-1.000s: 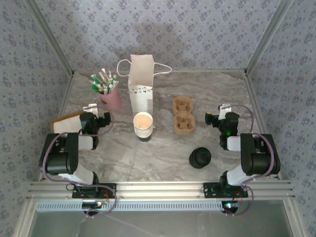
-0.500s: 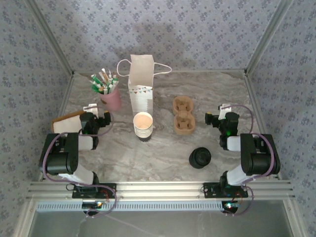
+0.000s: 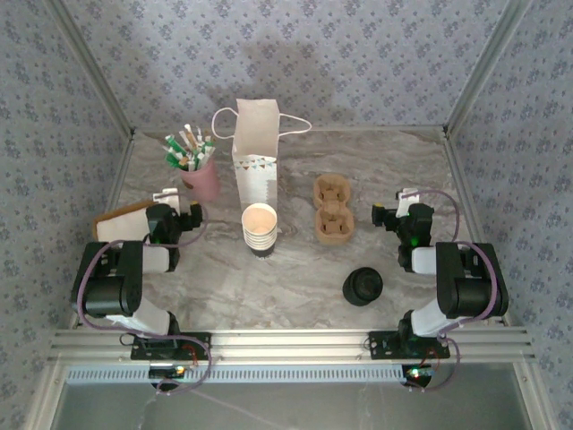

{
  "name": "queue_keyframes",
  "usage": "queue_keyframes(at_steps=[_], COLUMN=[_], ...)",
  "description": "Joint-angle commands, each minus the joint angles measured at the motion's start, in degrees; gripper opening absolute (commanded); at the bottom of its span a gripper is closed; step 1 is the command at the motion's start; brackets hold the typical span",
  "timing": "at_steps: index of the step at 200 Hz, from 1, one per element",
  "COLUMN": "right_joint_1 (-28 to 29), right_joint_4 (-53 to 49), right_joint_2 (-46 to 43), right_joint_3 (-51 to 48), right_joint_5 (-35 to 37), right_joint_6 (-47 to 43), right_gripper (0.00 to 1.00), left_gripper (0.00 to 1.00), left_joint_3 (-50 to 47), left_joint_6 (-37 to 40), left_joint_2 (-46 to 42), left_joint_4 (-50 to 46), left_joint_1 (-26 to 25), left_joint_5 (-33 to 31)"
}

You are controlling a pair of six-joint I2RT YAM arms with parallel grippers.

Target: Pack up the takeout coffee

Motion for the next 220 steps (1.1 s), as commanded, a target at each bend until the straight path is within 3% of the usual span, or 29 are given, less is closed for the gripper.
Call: queue_keyframes(at_steps=[1,28,49,69,99,134,161,174,193,210,220], right_joint_1=[-0.2,1.6,2.6,4.5,6.5,7.3,7.4,7.0,4.9,1.4,0.7], right_joint_4=[-0.5,0.1,-3.9,-12.2,-26.6,-52.4,-68.8,-73.4,-80.3,-79.2,-78.7], right_joint_2=[0.6,-1.6,-8.3,-16.1,-26.3,-35.0,-39.0,-40.4,-42.3,-43.1,-42.1], right_joint_3=[1.0,-0.3,-1.3,0.3,6.5,18.6,26.6,28.6,29.9,29.6,30.3], right_joint_5=[-0.4,2.5,4.4,5.9,7.0,7.0,2.4,-1.7,-1.7,-11.9,-14.1], right_joint_6=[0.4,-0.9,-1.3,-2.2,4.1,16.8,19.6,20.9,27.6,28.7,29.6], right_gripper=[1.0,1.0,1.0,1.0,1.0,1.0,1.0,1.0,1.0,1.0,1.0], left_gripper=[0.99,1.0,0.99,0.99,0.99,1.0,1.0,0.99,1.0,0.99,0.99], left_joint_3=[0.3,-0.7,-1.7,-0.8,2.8,7.6,13.7,17.0,20.9,23.0,23.1], left_joint_6=[1.0,1.5,3.3,2.5,-3.3,-14.1,-26.3,-30.5,-33.4,-34.0,-34.4], left_joint_2=[-1.3,-3.4,-10.4,-19.3,-32.4,-47.5,-56.8,-59.9,-62.6,-63.0,-62.7], left_joint_4=[0.2,0.4,-3.7,-13.8,-30.9,-49.1,-64.7,-71.5,-79.0,-82.0,-81.8], left_joint_1=[-0.3,-0.9,-3.6,-6.5,-8.5,-10.5,-10.6,-10.6,-10.6,-10.5,-10.5], left_joint_5=[0.6,0.1,-5.5,-10.6,-11.7,-9.3,-6.5,-4.0,1.1,6.6,10.9])
